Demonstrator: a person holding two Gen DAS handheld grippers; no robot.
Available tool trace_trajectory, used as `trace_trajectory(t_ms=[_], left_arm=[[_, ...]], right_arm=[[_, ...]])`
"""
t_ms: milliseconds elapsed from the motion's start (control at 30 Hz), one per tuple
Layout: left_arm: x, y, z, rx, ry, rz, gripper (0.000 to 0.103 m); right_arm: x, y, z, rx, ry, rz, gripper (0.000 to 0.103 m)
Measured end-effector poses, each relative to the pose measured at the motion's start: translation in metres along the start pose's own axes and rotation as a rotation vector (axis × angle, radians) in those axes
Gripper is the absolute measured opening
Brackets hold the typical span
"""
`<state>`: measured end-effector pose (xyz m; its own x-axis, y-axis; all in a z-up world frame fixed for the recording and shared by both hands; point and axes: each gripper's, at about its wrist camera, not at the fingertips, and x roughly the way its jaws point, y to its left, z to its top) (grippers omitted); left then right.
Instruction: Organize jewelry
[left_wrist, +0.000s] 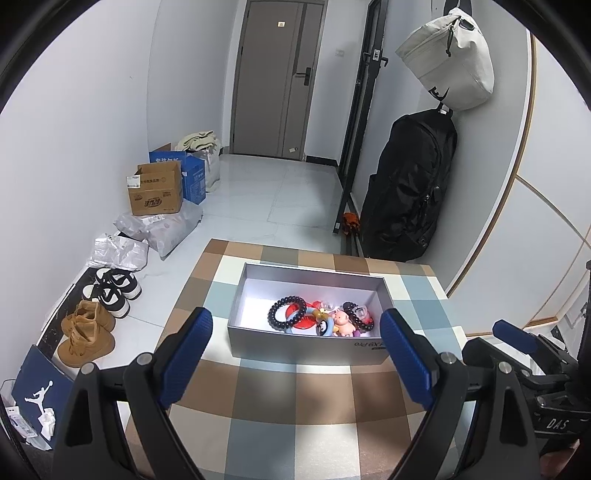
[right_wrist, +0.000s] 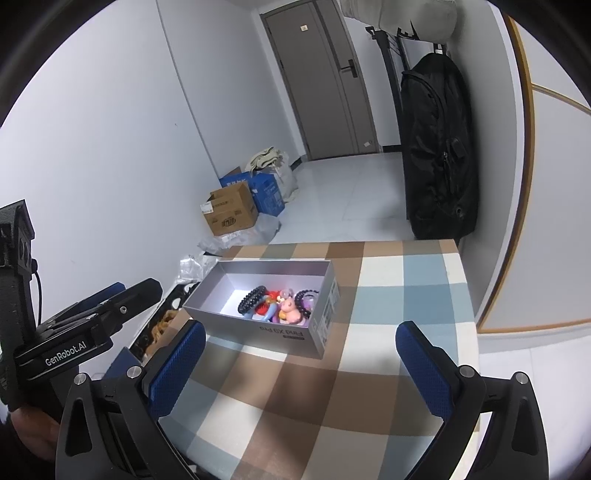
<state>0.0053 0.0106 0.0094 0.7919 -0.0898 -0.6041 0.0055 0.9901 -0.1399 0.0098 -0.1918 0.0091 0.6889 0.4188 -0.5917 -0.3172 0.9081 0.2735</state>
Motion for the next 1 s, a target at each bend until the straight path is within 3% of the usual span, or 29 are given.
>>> trace_trajectory(t_ms=[733, 1000], left_arm=[[-0.0016, 0.0018, 0.0001, -0.008, 0.004, 0.003, 0.089], [0.0025, 0.0047, 0.001, -0.031, 0.032, -0.036, 0.089]], right_arm=[[0.0023, -0.0015, -0.0019, 0.016, 0.015, -0.019, 0.103], [0.0031, -0.0025, -0.0013, 0.023, 0.023, -0.023, 0.103]])
